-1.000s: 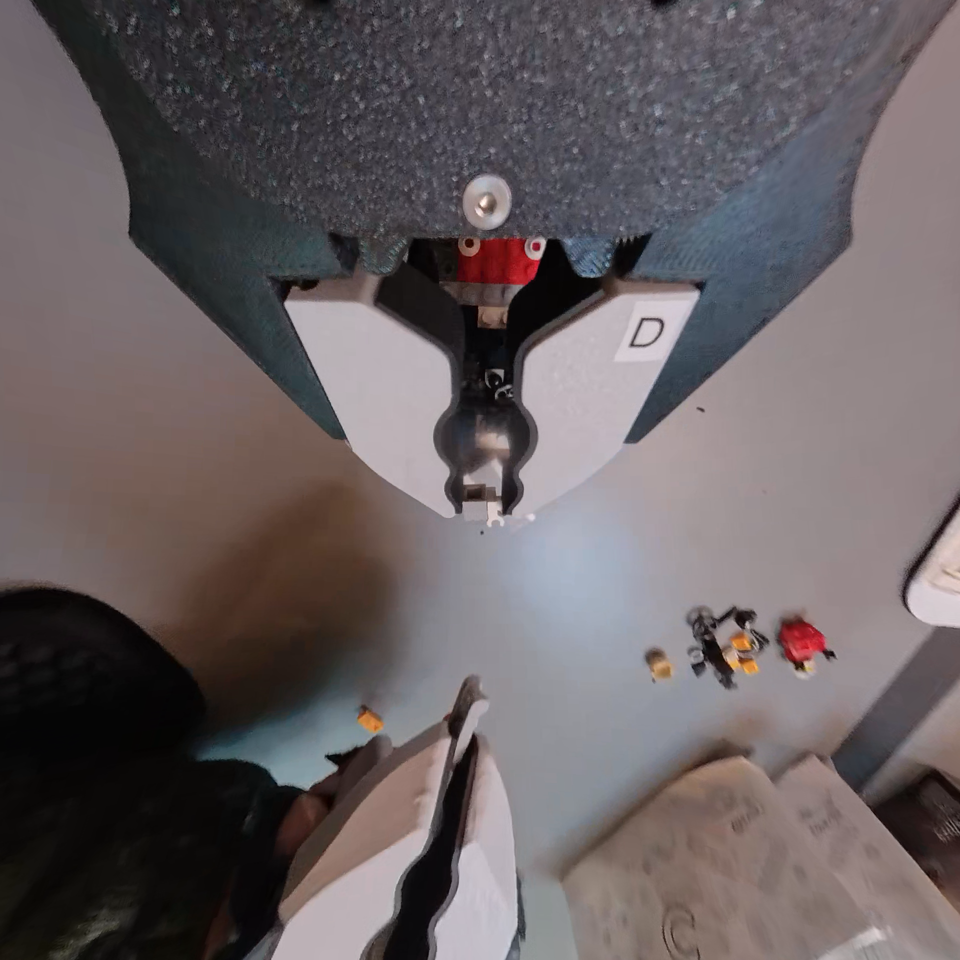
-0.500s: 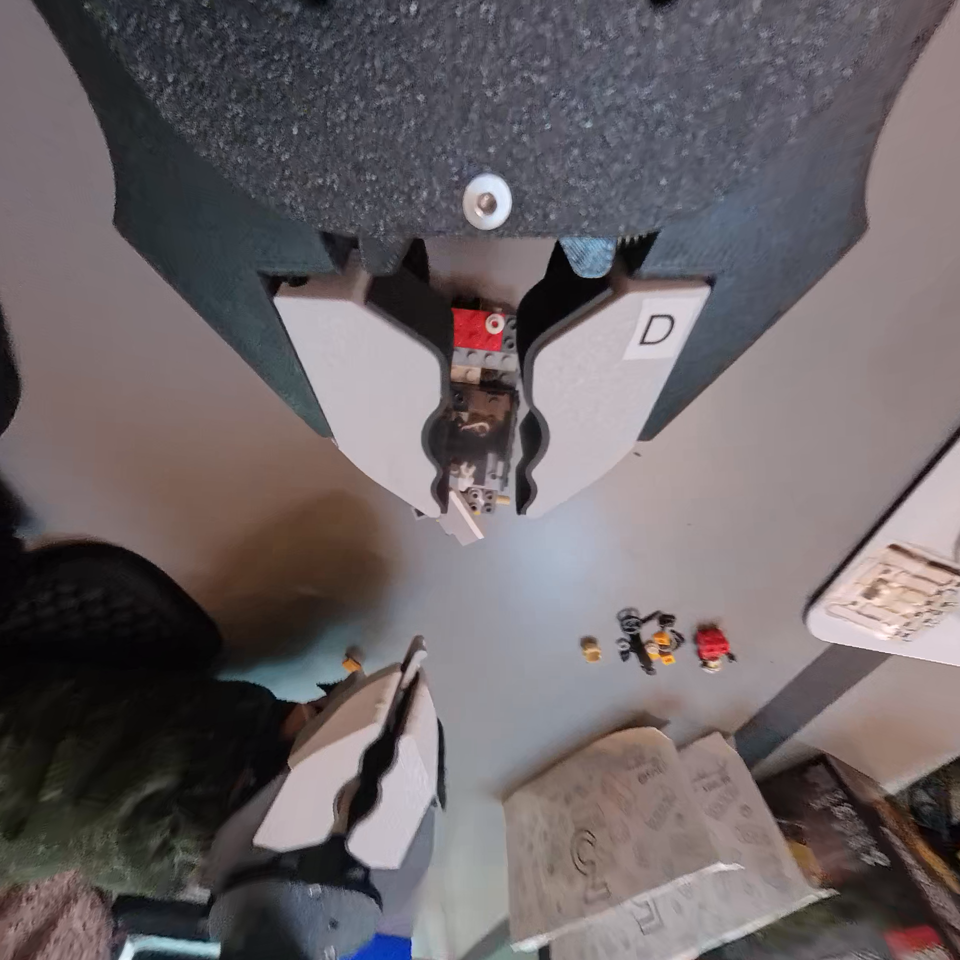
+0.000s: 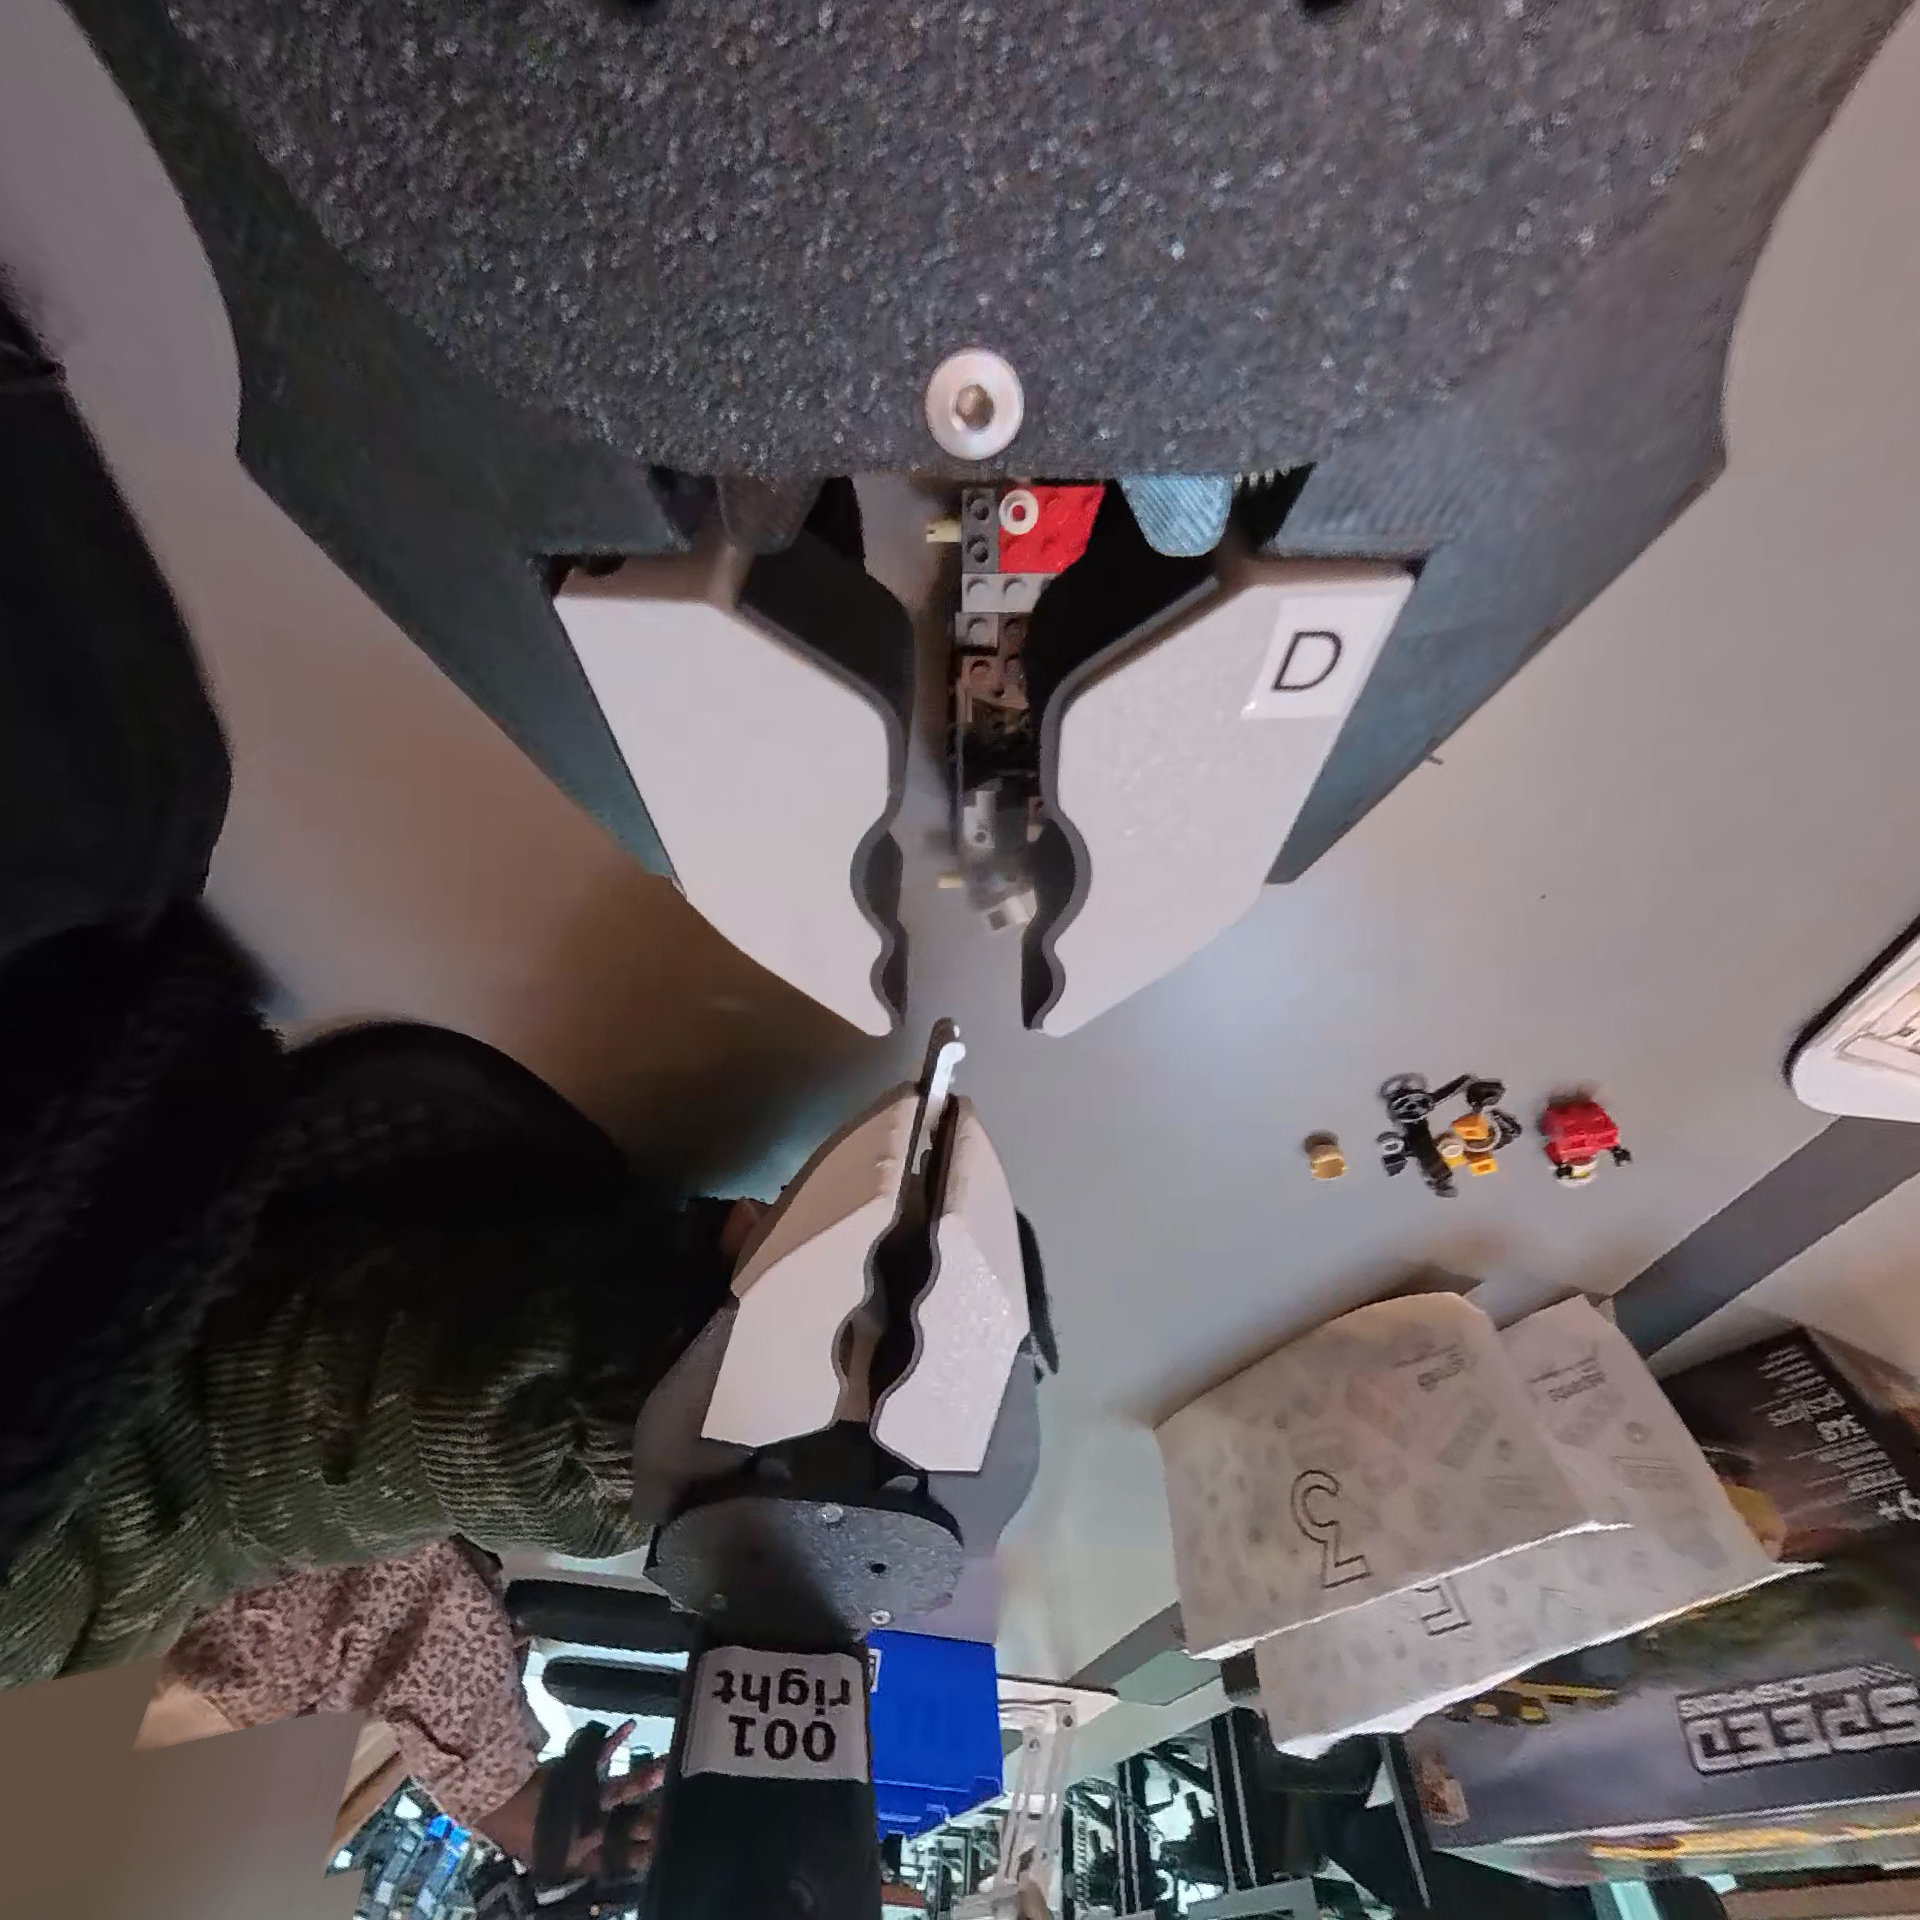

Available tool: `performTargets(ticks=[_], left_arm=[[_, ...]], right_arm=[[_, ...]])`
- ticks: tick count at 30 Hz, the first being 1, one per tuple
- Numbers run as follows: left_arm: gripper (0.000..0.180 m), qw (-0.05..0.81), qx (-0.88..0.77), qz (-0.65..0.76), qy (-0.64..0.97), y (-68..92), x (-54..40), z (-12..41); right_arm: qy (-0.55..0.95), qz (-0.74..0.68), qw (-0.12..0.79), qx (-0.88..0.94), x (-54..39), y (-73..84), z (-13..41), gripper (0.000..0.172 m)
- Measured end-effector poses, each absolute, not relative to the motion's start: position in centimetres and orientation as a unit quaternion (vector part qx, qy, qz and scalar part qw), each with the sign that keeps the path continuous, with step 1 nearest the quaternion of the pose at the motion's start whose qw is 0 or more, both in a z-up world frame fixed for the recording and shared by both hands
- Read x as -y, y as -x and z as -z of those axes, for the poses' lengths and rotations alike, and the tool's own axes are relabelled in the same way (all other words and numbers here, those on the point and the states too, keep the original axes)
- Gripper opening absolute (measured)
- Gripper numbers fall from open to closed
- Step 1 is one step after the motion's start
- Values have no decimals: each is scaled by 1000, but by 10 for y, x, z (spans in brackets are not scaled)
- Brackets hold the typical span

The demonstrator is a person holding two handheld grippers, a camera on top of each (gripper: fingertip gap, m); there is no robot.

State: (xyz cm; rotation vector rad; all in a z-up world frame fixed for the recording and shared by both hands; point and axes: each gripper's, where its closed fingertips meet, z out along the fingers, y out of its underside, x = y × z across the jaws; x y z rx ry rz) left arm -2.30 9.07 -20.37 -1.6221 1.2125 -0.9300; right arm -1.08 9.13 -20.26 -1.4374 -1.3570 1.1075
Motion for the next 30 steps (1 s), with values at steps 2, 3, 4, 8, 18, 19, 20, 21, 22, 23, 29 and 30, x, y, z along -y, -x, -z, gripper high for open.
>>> performTargets(ticks=[2, 3, 4, 8, 18, 19, 20, 21, 22, 23, 29, 30], left_arm=[[19, 441, -493, 373, 651, 21, -88, 204], [16, 442, -494, 372, 649, 21, -88, 203], [9, 441, -497, 375, 646, 21, -86, 201], [3, 433, -503, 375, 647, 22, -82, 202], [0, 433, -513, 373, 641, 25, -76, 197], [0, 437, -512, 369, 641, 26, -78, 197], [0, 440, -510, 369, 641, 27, -78, 196], [0, 447, -504, 370, 640, 28, -80, 195], [0, 455, -497, 373, 638, 29, -82, 193], [0, 460, -493, 376, 636, 30, -83, 191], [17, 472, -488, 383, 626, 30, -83, 185], [13, 472, -492, 386, 622, 29, -80, 185]], right_arm=[[571, -446, 422, 545, -87, 14, 201, 4], [569, -448, 422, 546, -86, 16, 200, 4], [568, -449, 421, 546, -85, 17, 200, 4], [566, -452, 423, 544, -83, 19, 197, 4], [563, -452, 434, 539, -83, 20, 191, 4], [563, -452, 435, 538, -83, 20, 190, 4], [563, -452, 437, 536, -84, 20, 190, 4], [563, -453, 439, 533, -84, 20, 188, 4], [563, -455, 441, 531, -85, 20, 187, 4], [563, -456, 443, 528, -85, 20, 186, 4], [558, -460, 444, 529, -81, 25, 182, 4], [558, -460, 442, 531, -80, 27, 182, 4]])
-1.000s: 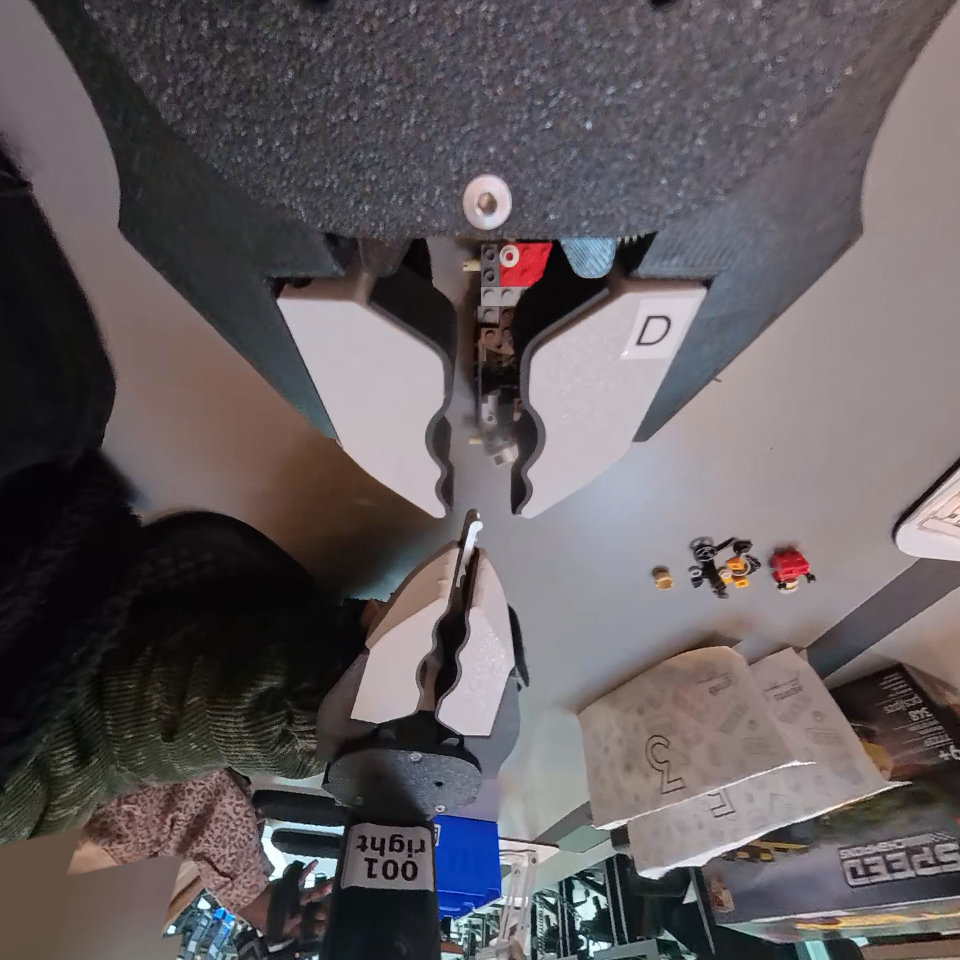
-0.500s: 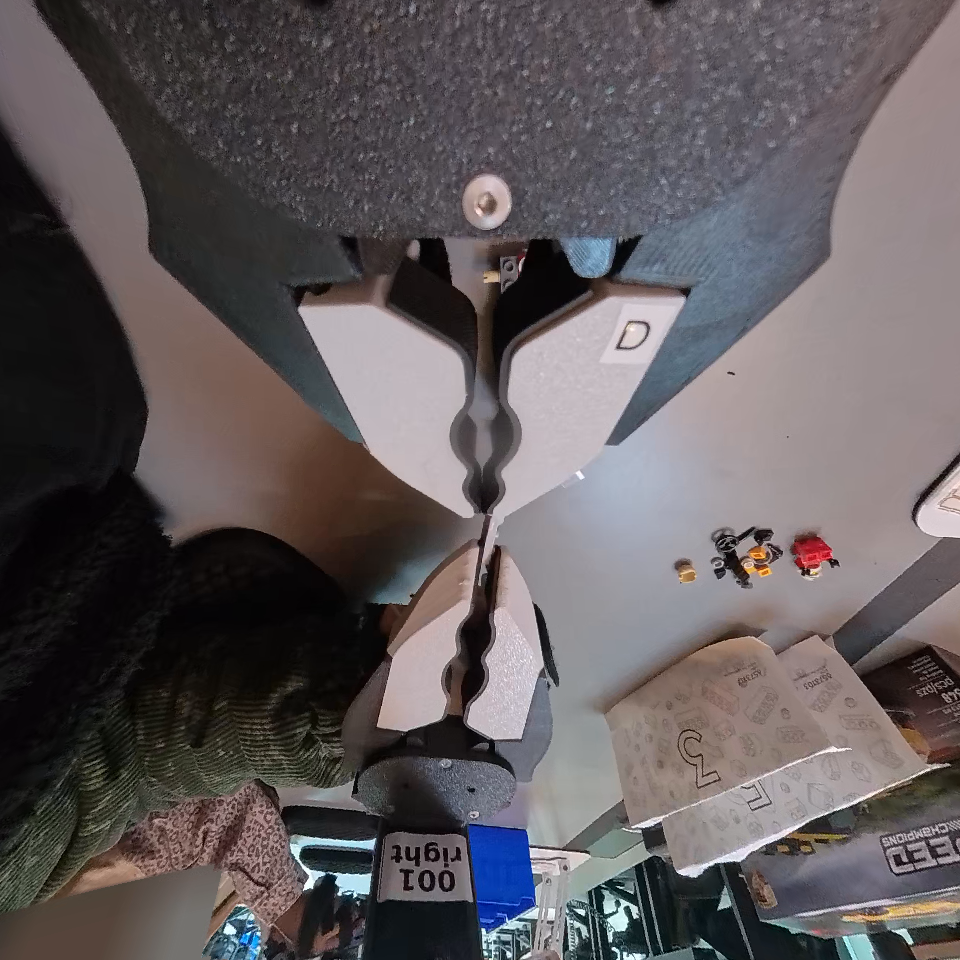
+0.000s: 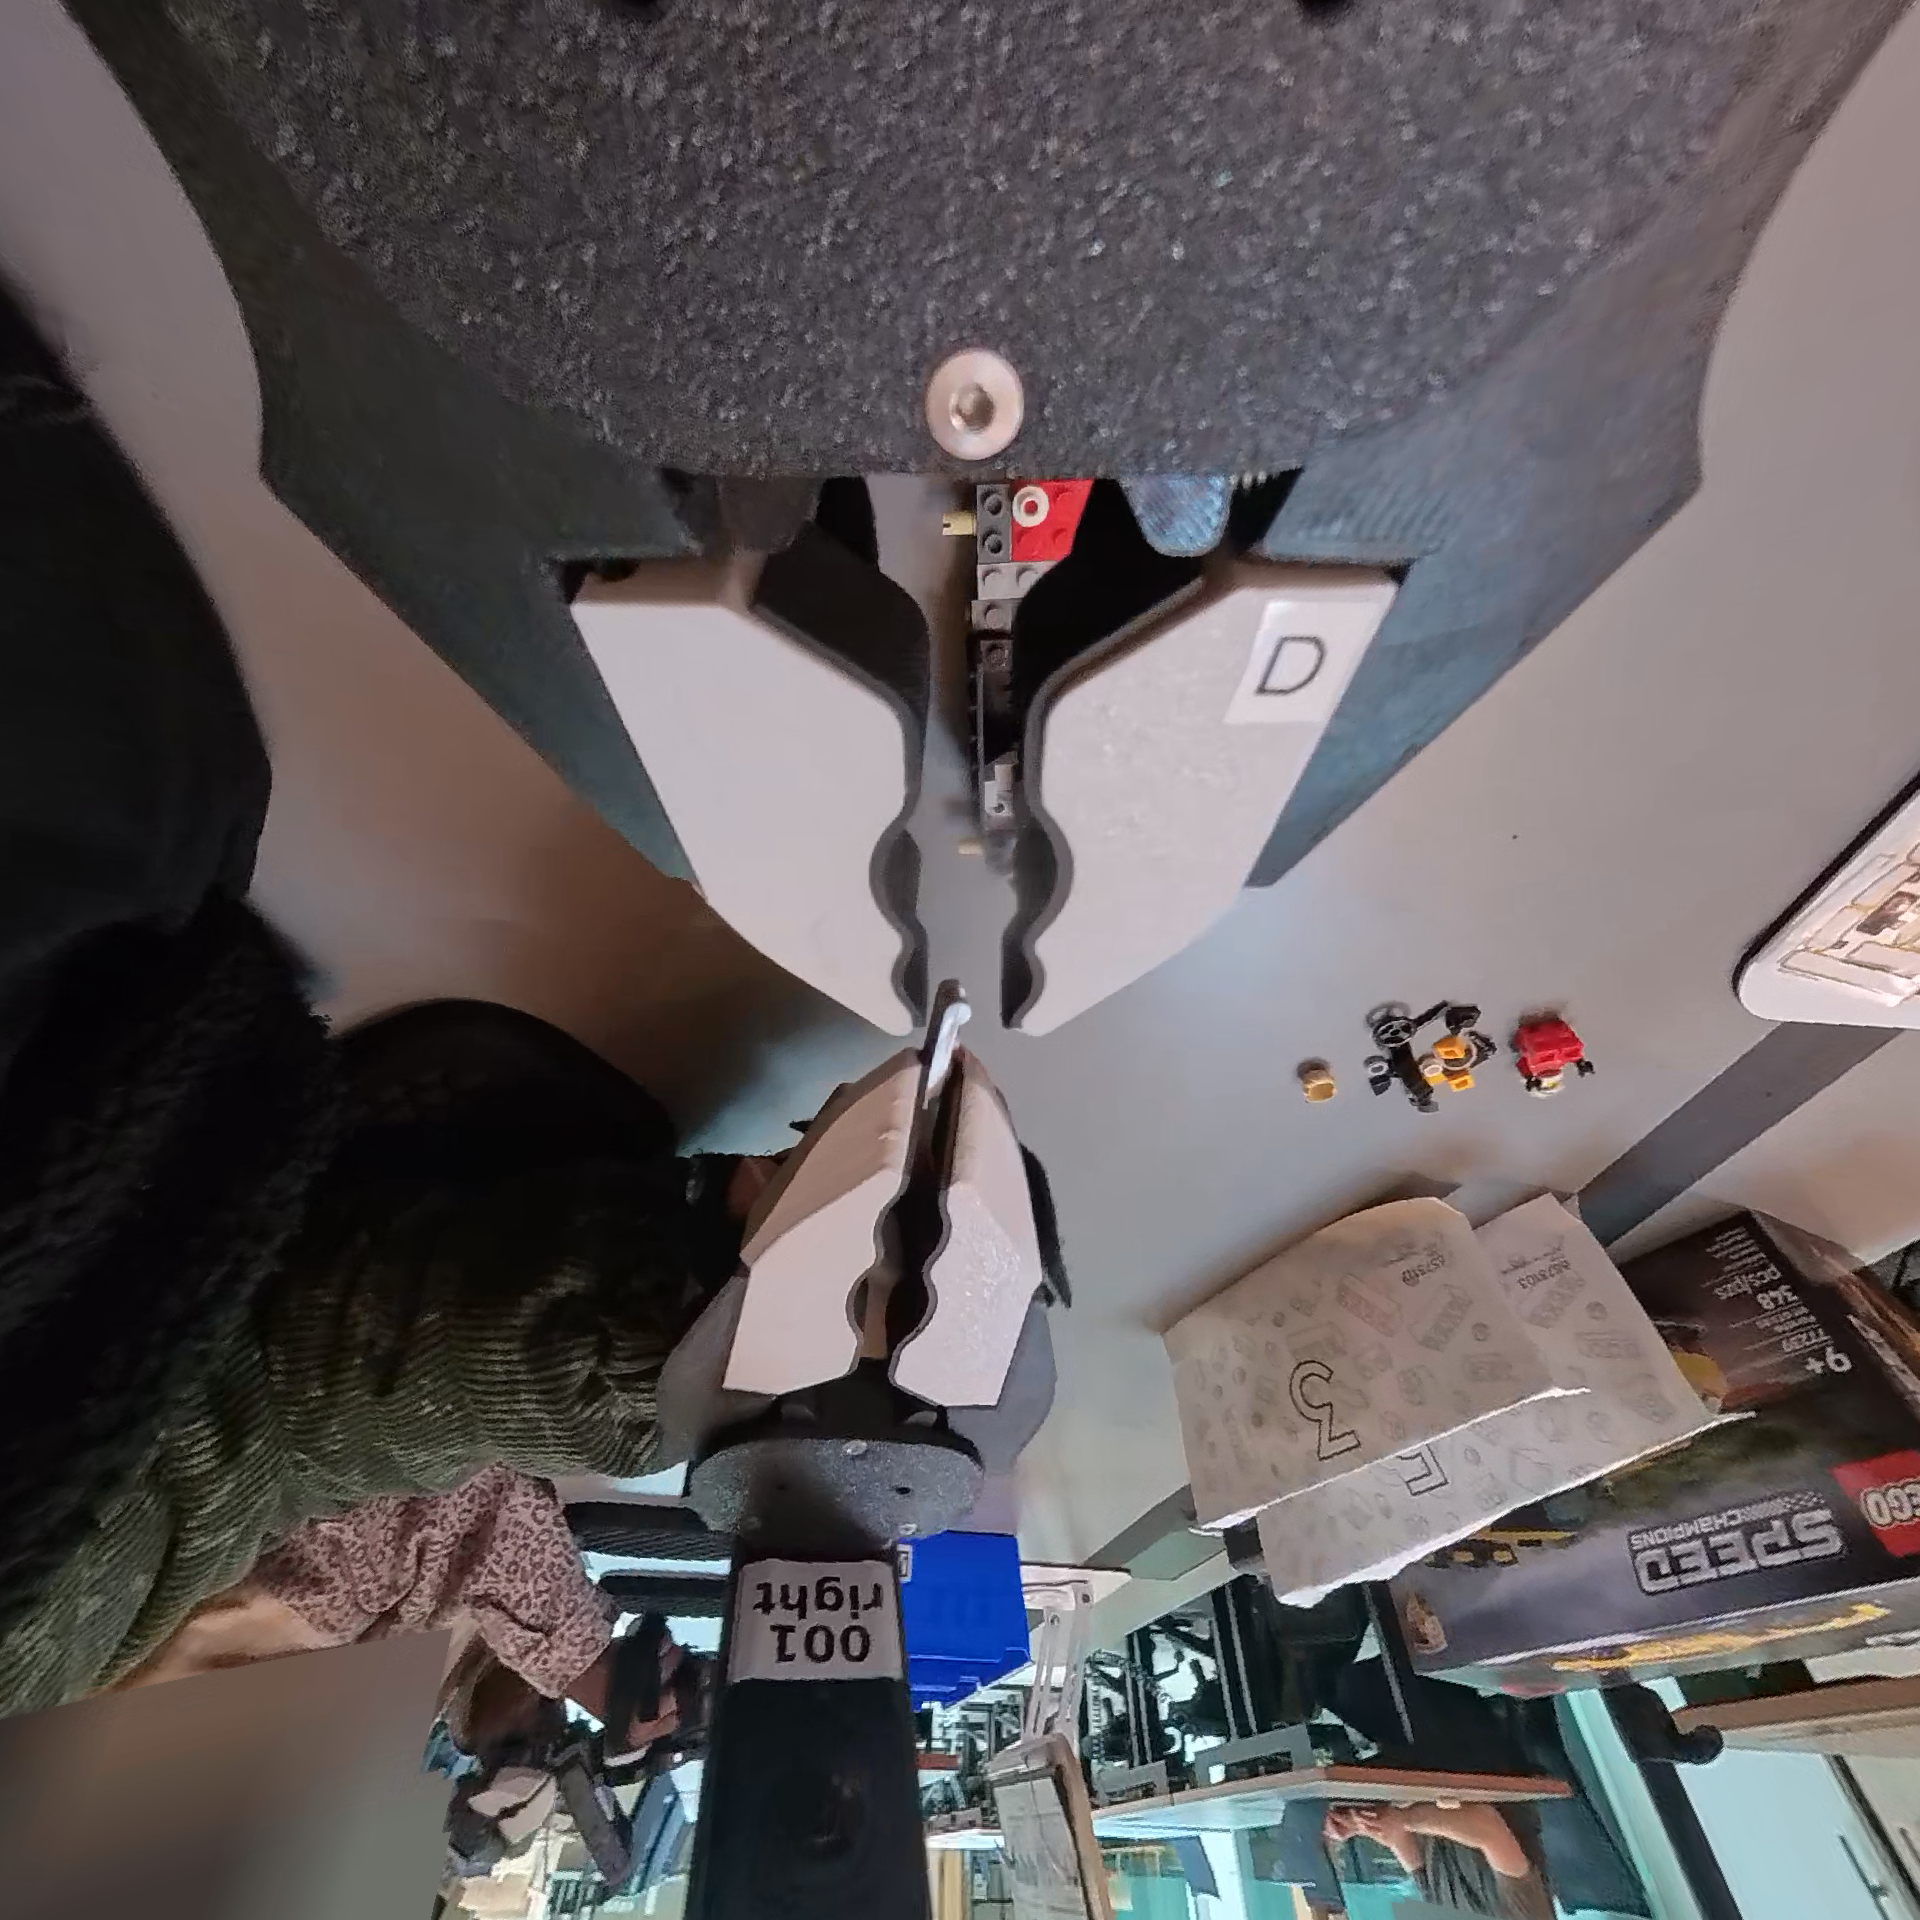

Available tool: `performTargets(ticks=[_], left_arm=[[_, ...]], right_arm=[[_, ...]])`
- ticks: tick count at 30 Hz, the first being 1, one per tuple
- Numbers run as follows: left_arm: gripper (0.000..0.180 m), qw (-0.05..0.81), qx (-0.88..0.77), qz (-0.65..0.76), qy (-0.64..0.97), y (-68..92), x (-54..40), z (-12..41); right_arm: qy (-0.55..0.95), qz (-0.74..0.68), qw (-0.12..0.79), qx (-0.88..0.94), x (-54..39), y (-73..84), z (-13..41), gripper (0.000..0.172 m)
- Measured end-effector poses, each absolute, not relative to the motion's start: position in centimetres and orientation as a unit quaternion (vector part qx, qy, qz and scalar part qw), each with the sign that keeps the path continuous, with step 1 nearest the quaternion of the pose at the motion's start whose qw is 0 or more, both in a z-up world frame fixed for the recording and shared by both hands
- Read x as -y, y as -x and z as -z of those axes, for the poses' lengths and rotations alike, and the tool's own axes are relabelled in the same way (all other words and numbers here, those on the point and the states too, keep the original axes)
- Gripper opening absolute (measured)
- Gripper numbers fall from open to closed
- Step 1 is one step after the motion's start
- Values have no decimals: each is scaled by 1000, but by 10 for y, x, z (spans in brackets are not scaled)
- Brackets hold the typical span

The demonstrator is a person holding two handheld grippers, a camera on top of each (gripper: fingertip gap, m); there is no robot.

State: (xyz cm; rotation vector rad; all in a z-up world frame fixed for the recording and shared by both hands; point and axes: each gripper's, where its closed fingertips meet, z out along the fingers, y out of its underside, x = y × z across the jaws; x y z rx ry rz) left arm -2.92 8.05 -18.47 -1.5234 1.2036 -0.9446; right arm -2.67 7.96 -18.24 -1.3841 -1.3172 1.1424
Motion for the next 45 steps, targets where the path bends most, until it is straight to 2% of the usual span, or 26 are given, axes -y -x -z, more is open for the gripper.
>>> performTargets(ticks=[3, 16, 18, 23, 26, 28, 30, 33, 39, 45], left_arm=[[0, 464, -502, 387, 619, 29, -76, 185], [0, 486, -479, 389, 618, 37, -82, 177], [19, 492, -465, 404, 615, 37, -83, 172], [22, 494, -461, 422, 604, 35, -79, 167], [17, 487, -465, 430, 601, 31, -76, 167], [5, 482, -476, 429, 598, 29, -72, 169], [5, 484, -485, 421, 595, 29, -70, 169], [5, 517, -512, 358, 585, 30, -72, 170], [4, 584, -607, 73, 534, 43, -88, 185], [4, 578, -616, 25, 534, 45, -94, 194]], right_arm=[[559, -459, 439, 533, -79, 29, 185, 4], [559, -484, 465, 487, -86, 28, 164, 4], [556, -501, 465, 473, -85, 28, 161, 4], [550, -517, 460, 467, -82, 29, 161, 4], [544, -522, 456, 473, -78, 31, 162, 4], [540, -520, 454, 481, -75, 32, 164, 5], [535, -513, 459, 490, -74, 32, 165, 5], [529, -479, 484, 507, -76, 30, 166, 6], [546, -402, 521, 519, -95, 17, 174, 13], [579, -376, 526, 496, -110, 12, 182, 28]])
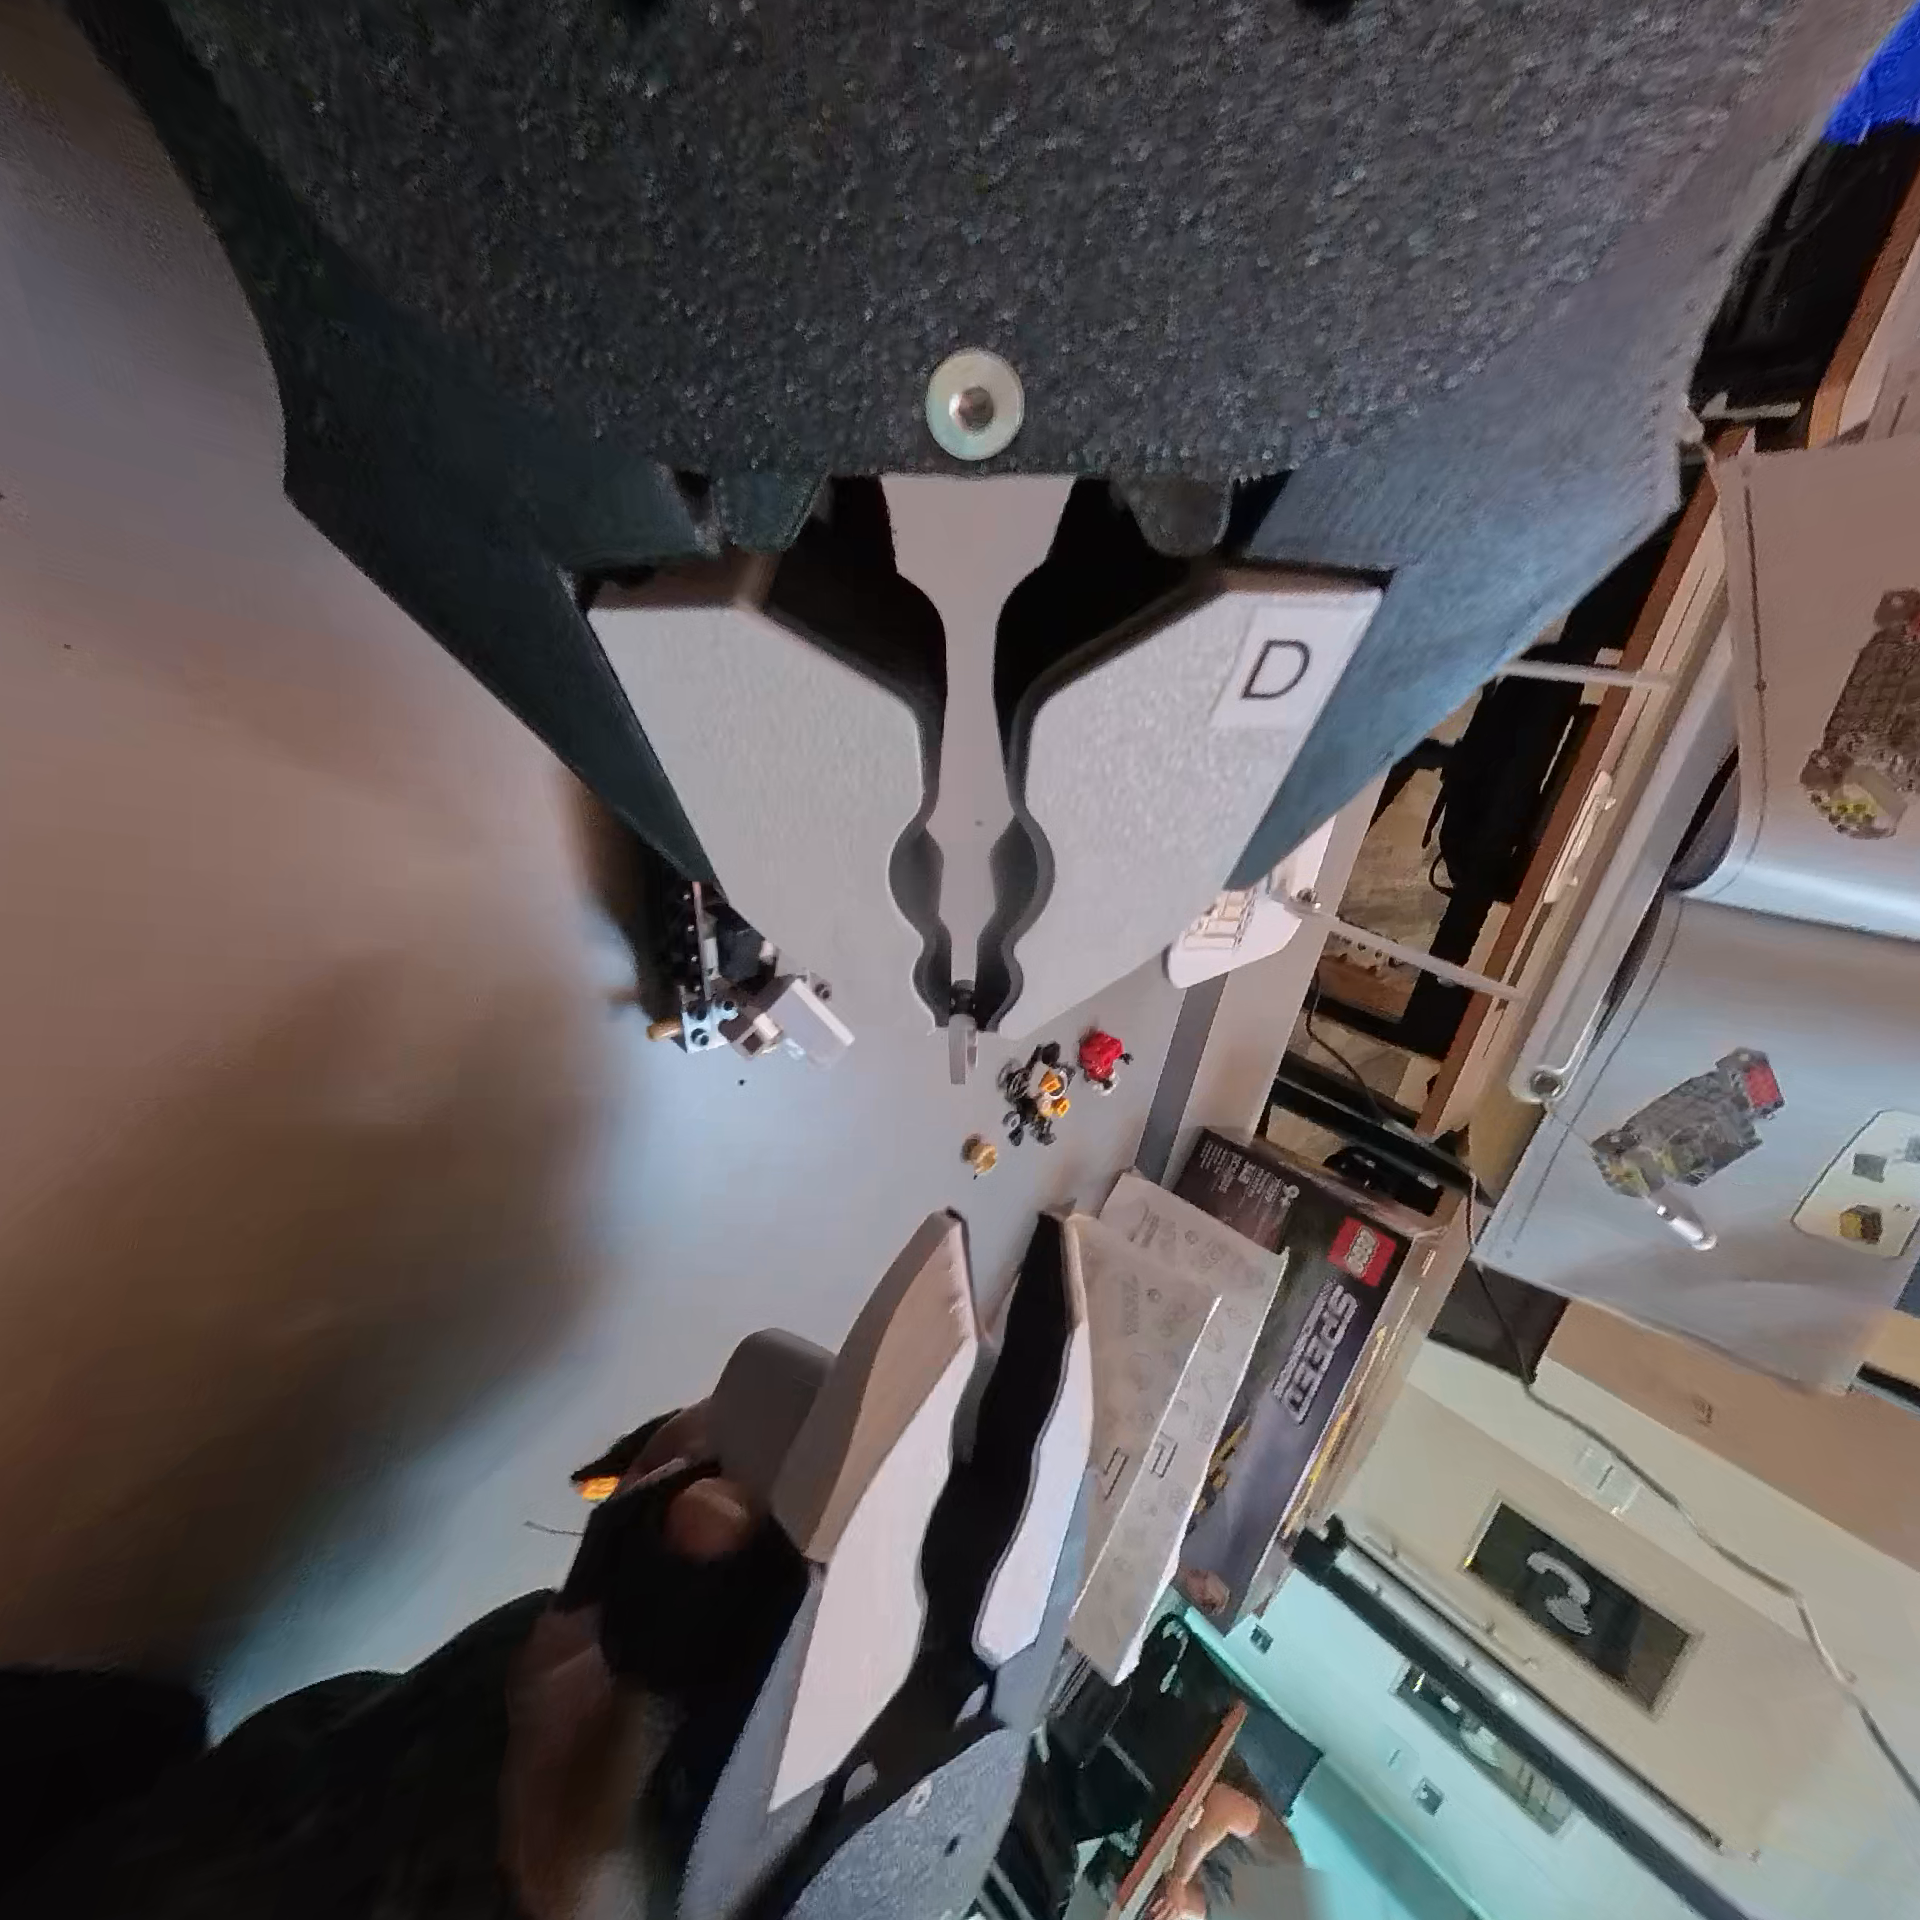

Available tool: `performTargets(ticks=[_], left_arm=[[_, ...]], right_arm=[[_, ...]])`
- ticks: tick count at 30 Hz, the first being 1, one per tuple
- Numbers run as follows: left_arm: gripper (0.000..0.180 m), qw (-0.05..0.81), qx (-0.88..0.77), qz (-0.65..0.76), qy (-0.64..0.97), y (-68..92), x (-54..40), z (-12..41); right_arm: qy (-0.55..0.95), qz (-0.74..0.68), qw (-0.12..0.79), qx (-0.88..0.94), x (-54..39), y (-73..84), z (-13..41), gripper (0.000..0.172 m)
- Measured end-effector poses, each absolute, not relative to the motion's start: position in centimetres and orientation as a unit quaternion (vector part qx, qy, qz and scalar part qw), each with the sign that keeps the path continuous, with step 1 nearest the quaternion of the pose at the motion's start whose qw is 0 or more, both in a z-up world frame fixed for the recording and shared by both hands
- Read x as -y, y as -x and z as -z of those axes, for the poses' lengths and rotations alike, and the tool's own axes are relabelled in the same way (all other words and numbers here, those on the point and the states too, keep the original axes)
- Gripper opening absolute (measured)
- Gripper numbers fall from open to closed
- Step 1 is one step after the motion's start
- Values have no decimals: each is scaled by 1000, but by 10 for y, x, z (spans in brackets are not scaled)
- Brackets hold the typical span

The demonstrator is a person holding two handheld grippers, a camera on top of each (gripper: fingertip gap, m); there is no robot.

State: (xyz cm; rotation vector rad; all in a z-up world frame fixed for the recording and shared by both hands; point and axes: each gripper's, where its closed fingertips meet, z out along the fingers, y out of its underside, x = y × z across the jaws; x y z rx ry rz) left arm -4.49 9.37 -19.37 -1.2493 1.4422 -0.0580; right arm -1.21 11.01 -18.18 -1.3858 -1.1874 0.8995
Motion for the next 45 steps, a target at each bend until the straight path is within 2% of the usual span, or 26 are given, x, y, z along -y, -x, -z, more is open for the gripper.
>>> performTargets(ticks=[3, 4, 5, 6, 11, 15, 19, 22, 26, 30, 35, 39, 42, 45], left_arm=[[4, 581, -577, 33, 573, 56, -103, 188], [5, 590, -556, 26, 585, 63, -108, 182], [5, 600, -532, 8, 597, 74, -115, 175], [4, 609, -504, -16, 612, 88, -122, 167], [4, 640, -309, -130, 691, 218, -128, 117], [4, 599, -150, -172, 768, 347, -95, 115], [4, 511, -63, -147, 844, 416, -66, 155], [4, 462, -48, -137, 875, 430, -59, 188], [5, 445, -43, -121, 886, 427, -65, 212], [6, 447, -43, -113, 887, 424, -72, 216], [18, 456, -40, -101, 883, 422, -76, 215], [22, 526, -41, -45, 848, 403, -83, 191], [15, 590, -65, 24, 805, 372, -88, 164], [7, 619, -113, 79, 773, 328, -93, 148]], right_arm=[[609, -343, 549, 457, -129, 2, 181, 41], [618, -330, 558, 444, -135, -2, 180, 40], [630, -311, 566, 431, -143, -7, 181, 30], [640, -289, 573, 422, -149, -13, 182, 2], [658, -270, 582, 393, -162, -25, 182, 0], [658, -273, 583, 389, -162, -25, 183, 0], [656, -282, 583, 387, -162, -24, 183, 0], [659, -291, 578, 383, -162, -22, 185, 0], [660, -288, 578, 383, -162, -20, 185, 0], [658, -282, 581, 387, -162, -19, 186, 0], [662, -288, 576, 384, -163, -19, 188, 0], [660, -295, 574, 385, -161, -18, 188, 0], [654, -296, 579, 387, -160, -17, 186, 0], [652, -291, 576, 398, -158, -15, 189, 2]])
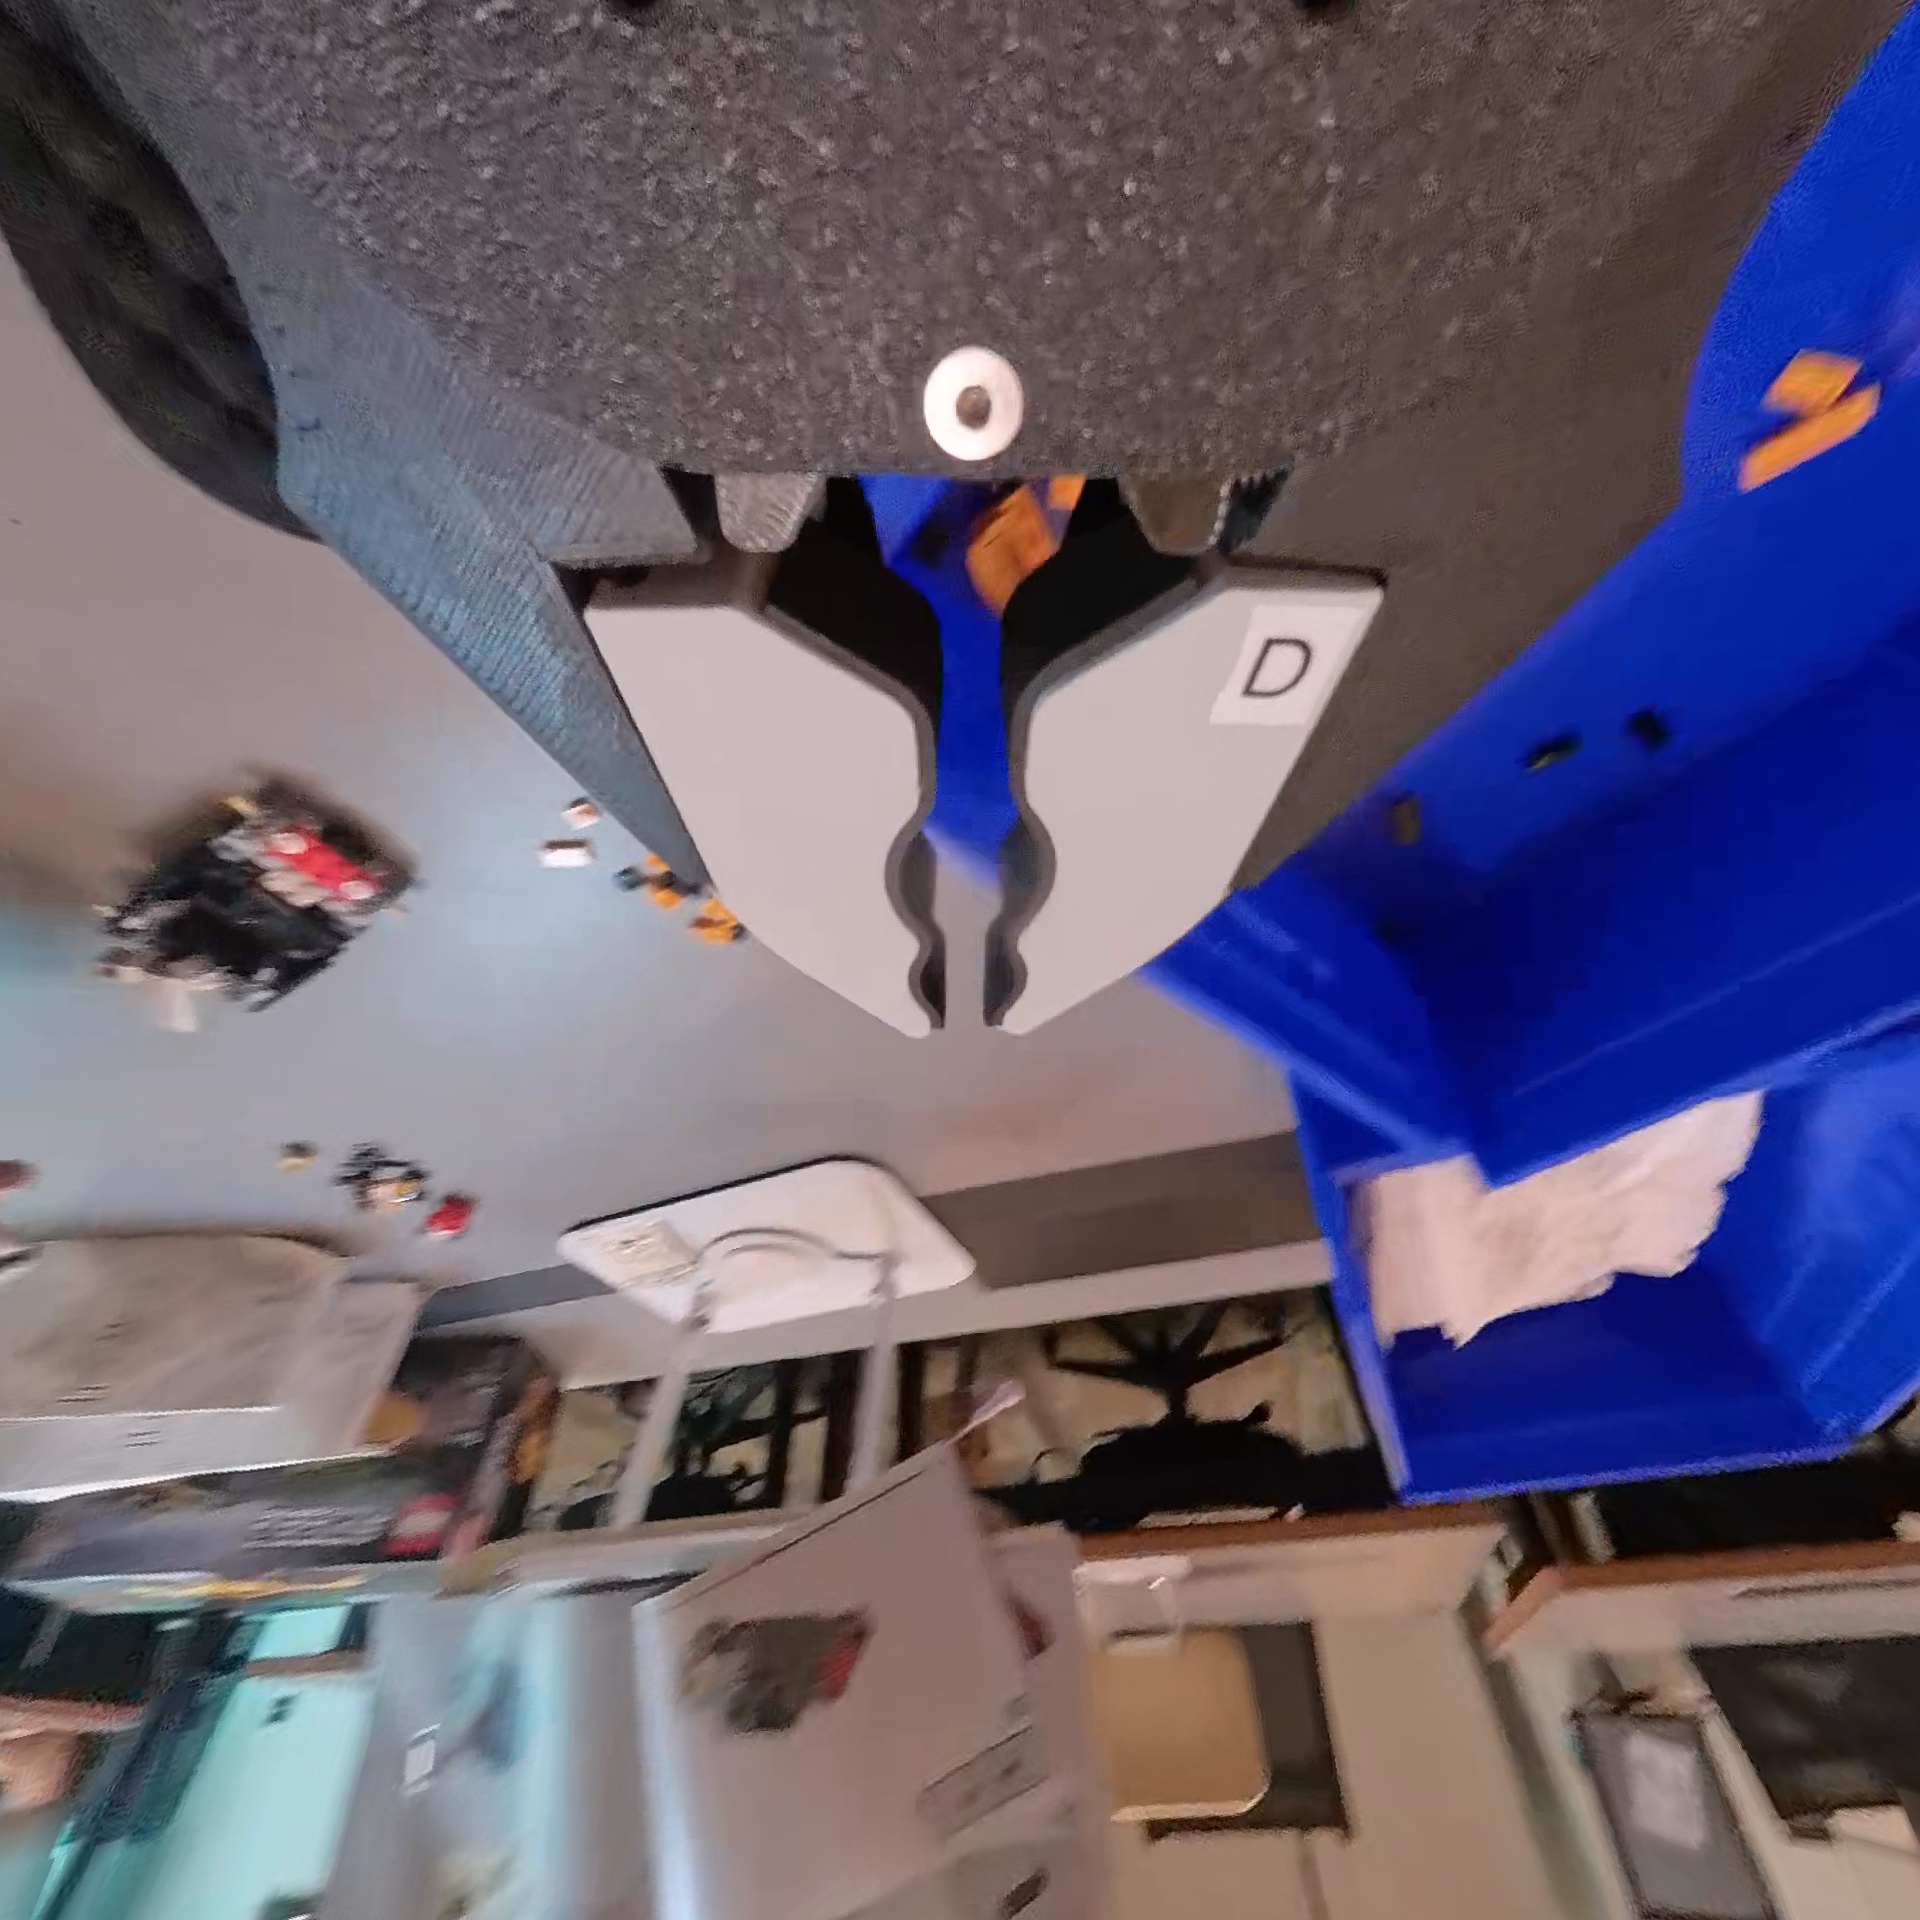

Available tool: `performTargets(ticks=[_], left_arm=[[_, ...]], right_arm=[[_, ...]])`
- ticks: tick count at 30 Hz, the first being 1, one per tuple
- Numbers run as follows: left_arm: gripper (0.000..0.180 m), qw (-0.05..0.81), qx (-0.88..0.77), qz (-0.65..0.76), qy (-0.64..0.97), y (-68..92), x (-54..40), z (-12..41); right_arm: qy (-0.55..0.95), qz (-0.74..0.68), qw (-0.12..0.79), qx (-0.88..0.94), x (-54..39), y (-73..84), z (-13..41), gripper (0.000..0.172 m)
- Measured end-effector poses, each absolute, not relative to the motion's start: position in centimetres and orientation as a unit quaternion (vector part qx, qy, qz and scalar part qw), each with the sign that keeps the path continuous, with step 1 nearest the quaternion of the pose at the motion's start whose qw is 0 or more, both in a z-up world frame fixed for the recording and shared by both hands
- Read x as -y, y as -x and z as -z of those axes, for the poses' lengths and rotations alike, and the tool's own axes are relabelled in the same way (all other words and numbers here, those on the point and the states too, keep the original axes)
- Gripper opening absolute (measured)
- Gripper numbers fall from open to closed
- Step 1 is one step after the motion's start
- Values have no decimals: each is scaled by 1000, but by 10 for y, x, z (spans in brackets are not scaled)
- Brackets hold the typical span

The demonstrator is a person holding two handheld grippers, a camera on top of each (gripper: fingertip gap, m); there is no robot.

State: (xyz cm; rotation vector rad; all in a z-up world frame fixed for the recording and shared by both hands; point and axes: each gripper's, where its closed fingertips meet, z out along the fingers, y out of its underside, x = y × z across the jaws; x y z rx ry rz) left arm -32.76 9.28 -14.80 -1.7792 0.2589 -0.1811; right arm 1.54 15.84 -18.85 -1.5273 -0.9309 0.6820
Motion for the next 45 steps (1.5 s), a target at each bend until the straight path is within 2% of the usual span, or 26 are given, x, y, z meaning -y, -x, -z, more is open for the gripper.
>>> performTargets(ticks=[2, 5, 9, 12, 16, 19, 23, 33, 39, 40, 42, 45], left_arm=[[0, 631, -151, 101, 754, 293, -97, 143], [0, 627, -217, 147, 734, 233, -103, 142], [0, 568, -327, 200, 728, 159, -106, 163], [21, 482, -404, 218, 747, 120, -103, 201], [55, 354, -480, 214, 773, 97, -94, 264], [65, 322, -516, 189, 771, 94, -93, 284], [61, 317, -521, 195, 768, 88, -94, 291], [57, 333, -512, 194, 767, 90, -95, 291], [57, 337, -513, 198, 765, 90, -96, 291], [57, 338, -514, 198, 764, 89, -96, 291], [57, 339, -516, 198, 762, 89, -95, 291], [57, 338, -517, 202, 760, 88, -95, 291]], right_arm=[[655, -282, 568, 410, -158, -14, 192, 8], [651, -265, 548, 454, -151, -10, 199, 16], [656, -263, 454, 542, -130, -2, 228, 41], [673, -273, 395, 562, -118, 5, 248, 54], [685, -264, 377, 565, -115, 13, 261, 55], [701, -276, 362, 549, -119, 16, 265, 54], [710, -272, 340, 554, -121, 15, 275, 43], [708, -236, 373, 552, -136, -13, 256, 42], [785, -138, 288, 531, -159, -80, 290, 42], [789, -126, 283, 531, -161, -84, 294, 47], [783, -130, 304, 527, -164, -78, 289, 55], [731, -185, 364, 546, -152, -42, 258, 49]])
